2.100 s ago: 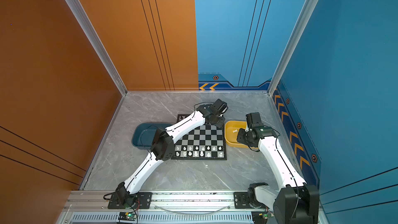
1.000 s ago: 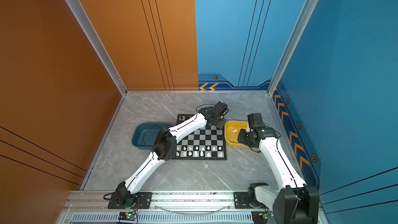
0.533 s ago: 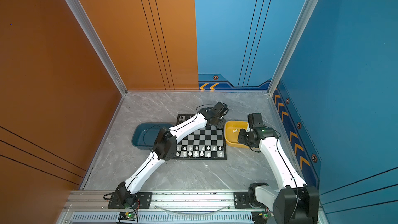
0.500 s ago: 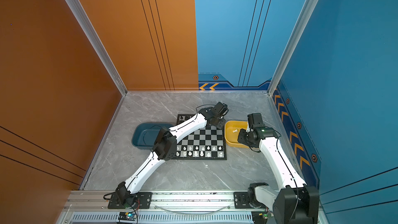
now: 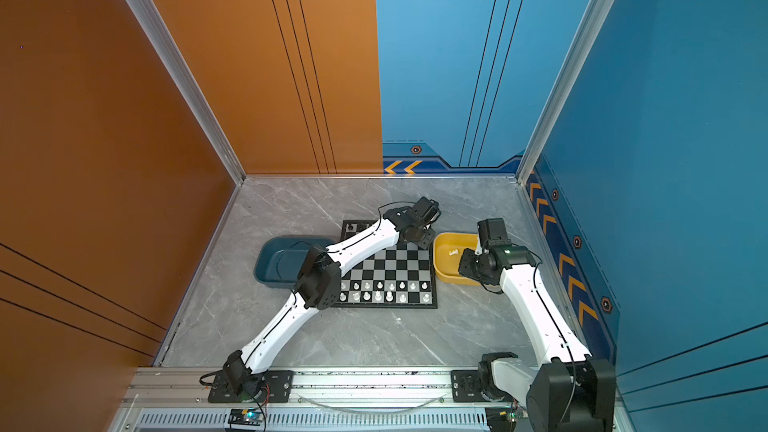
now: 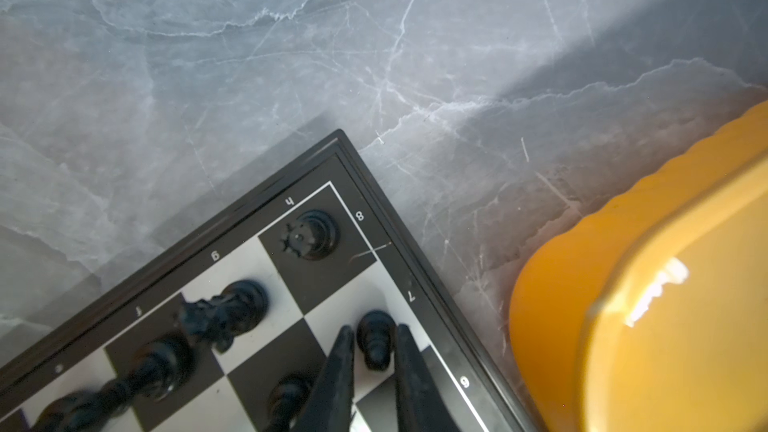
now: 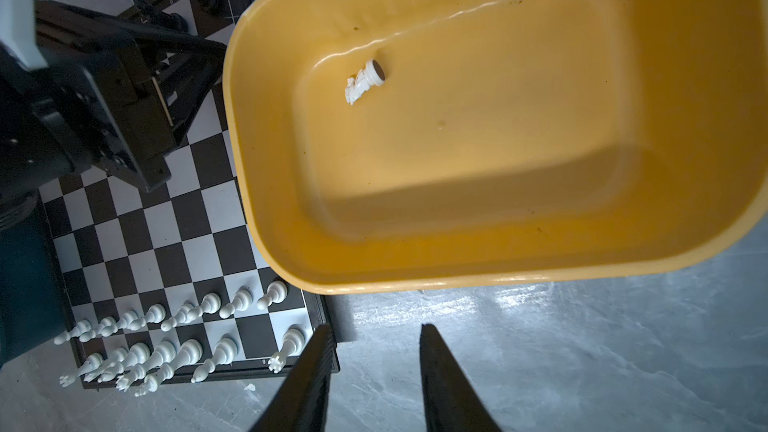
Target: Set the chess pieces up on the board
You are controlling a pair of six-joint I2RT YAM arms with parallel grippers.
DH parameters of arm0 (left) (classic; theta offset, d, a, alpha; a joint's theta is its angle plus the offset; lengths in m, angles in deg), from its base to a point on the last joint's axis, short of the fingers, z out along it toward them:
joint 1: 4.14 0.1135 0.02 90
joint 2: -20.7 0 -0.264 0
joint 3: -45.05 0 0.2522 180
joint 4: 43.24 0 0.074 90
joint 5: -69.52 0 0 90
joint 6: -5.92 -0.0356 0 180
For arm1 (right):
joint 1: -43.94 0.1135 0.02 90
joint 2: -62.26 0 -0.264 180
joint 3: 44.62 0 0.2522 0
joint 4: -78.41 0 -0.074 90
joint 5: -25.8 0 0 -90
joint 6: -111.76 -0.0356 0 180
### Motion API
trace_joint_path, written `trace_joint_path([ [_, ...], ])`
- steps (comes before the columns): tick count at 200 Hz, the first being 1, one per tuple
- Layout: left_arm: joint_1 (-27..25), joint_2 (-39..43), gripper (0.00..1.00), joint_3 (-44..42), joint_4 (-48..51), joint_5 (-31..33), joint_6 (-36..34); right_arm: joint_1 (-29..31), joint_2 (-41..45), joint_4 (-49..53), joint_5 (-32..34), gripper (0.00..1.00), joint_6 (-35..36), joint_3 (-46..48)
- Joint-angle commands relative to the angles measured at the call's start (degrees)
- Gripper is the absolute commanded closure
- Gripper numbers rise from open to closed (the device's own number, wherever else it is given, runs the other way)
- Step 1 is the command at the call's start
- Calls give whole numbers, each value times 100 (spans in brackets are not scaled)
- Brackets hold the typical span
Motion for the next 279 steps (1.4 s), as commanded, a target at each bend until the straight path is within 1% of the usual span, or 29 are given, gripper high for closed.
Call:
trace_joint_path([
  [1,20,216,79,-60,144,178,-97,-32,3,37,-85,62,21,66],
  [74,11,824,79,-276,185,330,-193,-32,42,168,8,62,22,-132],
  [131,38,1539,79,-582,372,392,-330,-32,-6,279,107,62,-3,-443],
  [157,115,2014,79,-864,382,310,-327,-36,-94,298,151,62,-1,-583],
  [185,328,2573,79,-1186,373,11,-140,-49,-287,309,223,62,55,-694],
  [207,527,3046,79,-1563,364,-190,27,-65,-531,306,309,62,125,-822],
  [230,685,3575,80,-2077,353,-159,78,-107,-861,256,334,62,254,-976],
  [256,837,4234,79,-2938,155,41,119,-206,-1304,230,317,61,438,-1206],
  [279,1058,4895,79,-3807,-210,88,265,-277,-1745,220,226,60,557,-1431],
])
